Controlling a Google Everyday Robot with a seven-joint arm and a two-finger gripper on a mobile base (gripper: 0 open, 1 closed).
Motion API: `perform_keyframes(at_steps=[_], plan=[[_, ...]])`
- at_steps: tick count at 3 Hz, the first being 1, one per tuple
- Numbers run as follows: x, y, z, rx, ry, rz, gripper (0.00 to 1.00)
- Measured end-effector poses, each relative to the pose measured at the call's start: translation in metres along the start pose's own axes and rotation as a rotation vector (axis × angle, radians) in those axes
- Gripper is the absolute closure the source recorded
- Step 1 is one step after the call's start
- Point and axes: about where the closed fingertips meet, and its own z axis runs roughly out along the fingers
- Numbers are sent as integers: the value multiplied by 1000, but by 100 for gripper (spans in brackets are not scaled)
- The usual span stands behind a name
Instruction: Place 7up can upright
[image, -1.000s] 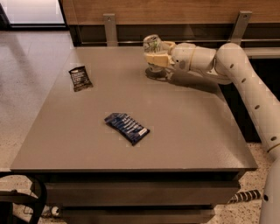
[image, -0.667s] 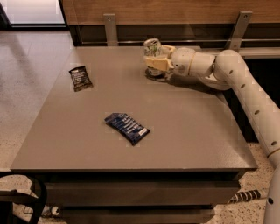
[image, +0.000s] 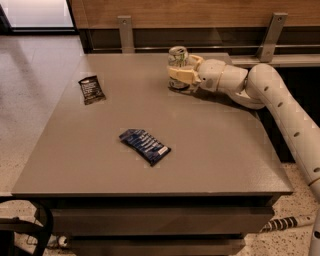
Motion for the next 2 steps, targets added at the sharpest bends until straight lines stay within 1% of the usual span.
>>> perform_keyframes(at_steps=[2], plan=[[-2, 0, 0, 0, 0, 0, 36]])
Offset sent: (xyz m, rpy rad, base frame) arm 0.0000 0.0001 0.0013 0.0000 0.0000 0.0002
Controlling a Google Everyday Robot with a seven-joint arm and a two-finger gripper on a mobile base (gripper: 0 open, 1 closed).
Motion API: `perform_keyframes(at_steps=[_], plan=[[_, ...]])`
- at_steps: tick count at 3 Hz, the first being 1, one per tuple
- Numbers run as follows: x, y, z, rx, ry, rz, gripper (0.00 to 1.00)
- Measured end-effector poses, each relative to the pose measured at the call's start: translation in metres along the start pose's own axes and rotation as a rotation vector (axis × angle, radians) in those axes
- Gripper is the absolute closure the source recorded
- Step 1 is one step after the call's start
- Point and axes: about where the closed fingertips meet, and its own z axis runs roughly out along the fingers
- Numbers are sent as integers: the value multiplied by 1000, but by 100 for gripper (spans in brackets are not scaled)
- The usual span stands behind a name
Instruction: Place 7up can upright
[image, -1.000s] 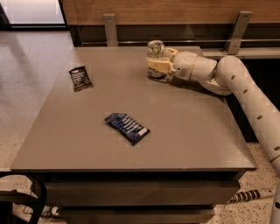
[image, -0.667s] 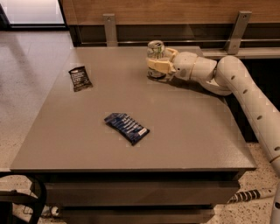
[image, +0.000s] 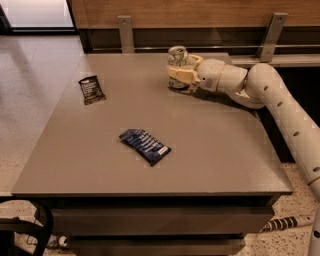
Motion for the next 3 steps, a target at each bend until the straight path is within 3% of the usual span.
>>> perform_keyframes(at_steps=[1, 2, 3], plan=[[0, 0, 0, 0, 0, 0, 13], [0, 2, 3, -5, -1, 0, 0], [0, 2, 3, -5, -1, 0, 0]])
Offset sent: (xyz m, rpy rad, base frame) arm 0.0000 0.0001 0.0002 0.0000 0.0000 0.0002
